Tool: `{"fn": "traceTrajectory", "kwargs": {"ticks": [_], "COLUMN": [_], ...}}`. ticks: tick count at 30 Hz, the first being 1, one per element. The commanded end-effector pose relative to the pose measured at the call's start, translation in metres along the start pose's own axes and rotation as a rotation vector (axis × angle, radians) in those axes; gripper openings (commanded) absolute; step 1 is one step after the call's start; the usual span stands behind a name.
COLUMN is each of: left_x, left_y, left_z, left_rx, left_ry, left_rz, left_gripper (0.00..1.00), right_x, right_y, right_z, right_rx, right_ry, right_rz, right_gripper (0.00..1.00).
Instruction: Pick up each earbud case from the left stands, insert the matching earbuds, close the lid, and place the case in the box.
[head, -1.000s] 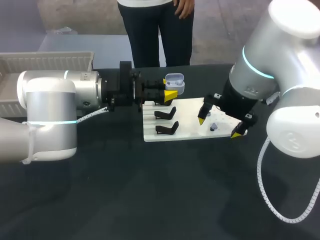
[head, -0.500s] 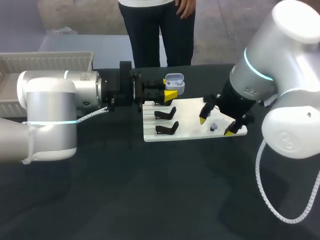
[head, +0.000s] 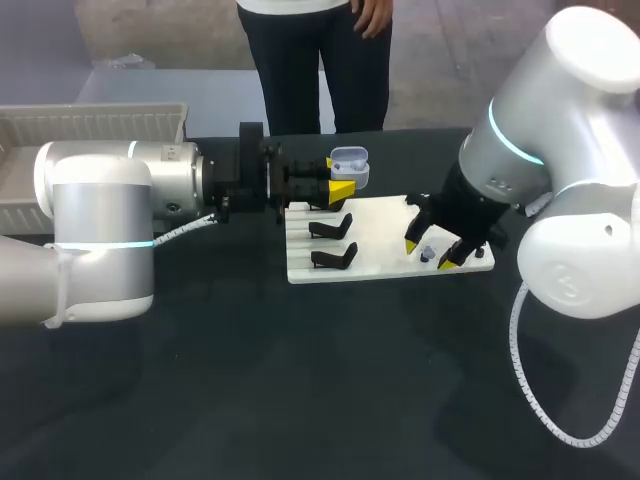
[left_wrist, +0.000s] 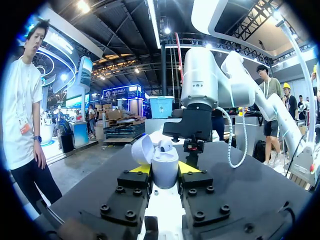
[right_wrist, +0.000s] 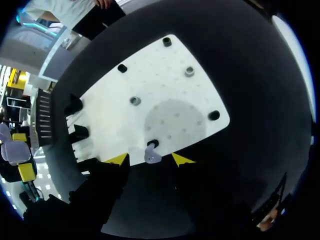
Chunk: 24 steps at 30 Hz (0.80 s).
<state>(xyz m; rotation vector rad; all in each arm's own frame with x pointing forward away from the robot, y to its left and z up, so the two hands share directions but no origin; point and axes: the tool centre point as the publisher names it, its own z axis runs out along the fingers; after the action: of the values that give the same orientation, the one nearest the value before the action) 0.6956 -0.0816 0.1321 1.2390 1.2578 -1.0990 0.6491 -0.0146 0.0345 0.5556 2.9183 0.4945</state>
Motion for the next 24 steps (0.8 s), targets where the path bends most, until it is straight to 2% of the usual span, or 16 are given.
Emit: {"fn": "traceTrajectory", "kwargs": {"ticks": [1,17,24], "left_x": [0.0001,0.0001,0.0001], "left_y": [-0.0013,-0.0013,-0.0013], "left_z": [0.0005,0.0005,0.0005], "left_rx": [-0.006,-0.006,-0.006], "left_ry": [-0.001,-0.001,-0.001], "left_rz": [0.002,0.002,0.002], "left_gripper": [0.0,0.0,0.0], "right_x": [-0.0011,-0.0036,-0.0039], "right_y": [0.0005,-0.0013,-0.001], "right_z": [0.002,0.0081,0.0081], "right_rx": [0.0,0.007,0.005], "right_ry": [0.001,0.013,0.013], "right_rz": [-0.001,0.002,0.004], "right_gripper": [0.49,0.44,0.38]}}
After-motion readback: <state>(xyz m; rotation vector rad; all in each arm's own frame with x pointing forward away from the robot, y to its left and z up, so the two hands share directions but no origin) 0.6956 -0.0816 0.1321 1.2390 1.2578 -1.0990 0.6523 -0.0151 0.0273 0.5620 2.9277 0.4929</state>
